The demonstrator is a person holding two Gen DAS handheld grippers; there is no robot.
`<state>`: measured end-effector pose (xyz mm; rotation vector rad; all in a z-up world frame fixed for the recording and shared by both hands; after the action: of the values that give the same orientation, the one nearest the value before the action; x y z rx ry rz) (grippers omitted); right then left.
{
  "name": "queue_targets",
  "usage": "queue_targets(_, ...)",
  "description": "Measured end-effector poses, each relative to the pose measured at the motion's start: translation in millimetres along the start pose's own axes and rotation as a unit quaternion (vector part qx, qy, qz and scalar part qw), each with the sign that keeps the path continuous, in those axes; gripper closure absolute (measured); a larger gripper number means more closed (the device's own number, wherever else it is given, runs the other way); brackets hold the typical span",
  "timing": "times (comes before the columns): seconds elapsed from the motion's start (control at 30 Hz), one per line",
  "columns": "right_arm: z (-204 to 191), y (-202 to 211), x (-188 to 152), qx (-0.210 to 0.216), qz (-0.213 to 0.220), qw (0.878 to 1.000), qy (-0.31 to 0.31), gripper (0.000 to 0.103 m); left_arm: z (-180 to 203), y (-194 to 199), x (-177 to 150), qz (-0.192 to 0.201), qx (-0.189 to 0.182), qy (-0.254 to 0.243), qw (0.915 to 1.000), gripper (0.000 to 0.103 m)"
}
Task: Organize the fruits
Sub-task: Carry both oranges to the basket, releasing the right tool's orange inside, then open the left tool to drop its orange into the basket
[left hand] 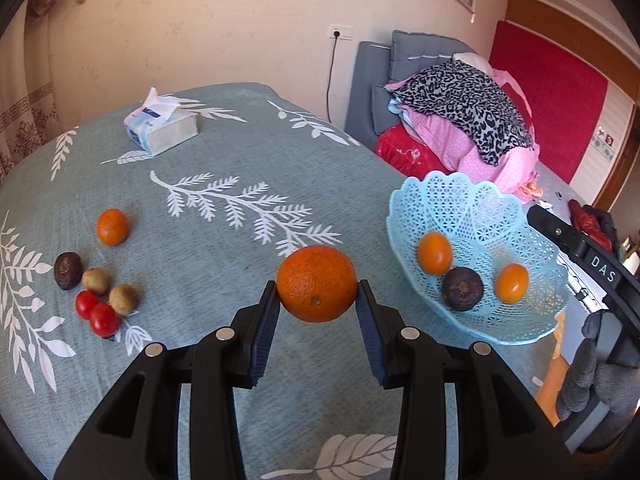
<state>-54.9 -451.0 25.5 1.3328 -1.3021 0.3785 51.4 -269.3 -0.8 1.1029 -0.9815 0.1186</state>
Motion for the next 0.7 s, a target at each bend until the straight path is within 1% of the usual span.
queue_targets(0.23, 12.3, 0.6, 2.7, -0.010, 0.008, 1.000, -0.014, 0.052, 52.5, -9.1, 1.1, -0.016, -0.058, -0.026, 0.9978, 0.063)
queue_targets(0.53, 19.4, 2.8, 5.5, -0.015, 0.017, 1.000, -0.020, 0.052, 112.4, -12.9, -2.5, -0.020, -0.108, -0.074, 0.9912, 0.063)
queue_targets(0.57, 20.2, 2.7, 5.3, -0.014, 0.016, 1.000, -0.020, 0.052, 116.5, -12.6, -2.2, -0.017, -0.111, -0.077, 0.9906, 0.060)
queue_targets(0.6, 20.5, 2.5, 5.3, -0.014, 0.016, 1.000, -0.020, 0.052, 118.9, -12.2, -1.8, -0.014, -0.113, -0.079, 0.9903, 0.053)
queue_targets(0.63, 20.7, 2.1, 5.4, -0.014, 0.016, 1.000, -0.020, 0.052, 120.5, -11.1, -1.3, -0.010, -0.115, -0.079, 0.9901, 0.049)
queue_targets(0.67, 21.0, 2.1, 5.4, -0.014, 0.016, 1.000, -0.021, 0.052, 120.8, -10.3, -0.5, -0.007, -0.115, -0.079, 0.9902, 0.042)
queue_targets(0.7, 21.0, 2.1, 5.4, -0.013, 0.016, 1.000, -0.021, 0.052, 121.9, -9.3, -0.1, -0.004, -0.114, -0.078, 0.9904, 0.041)
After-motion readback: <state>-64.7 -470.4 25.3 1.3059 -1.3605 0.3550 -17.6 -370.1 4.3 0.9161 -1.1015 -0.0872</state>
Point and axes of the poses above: each gripper's, at about its wrist camera, not at the fingertips, and y roughly against the way its jaws point, z to its right, x to its top, the point moved 10 cm from there along -y, roughly the way its jaws point, and after that the axes turned 2 degrees about x, right-handed, at the moved point
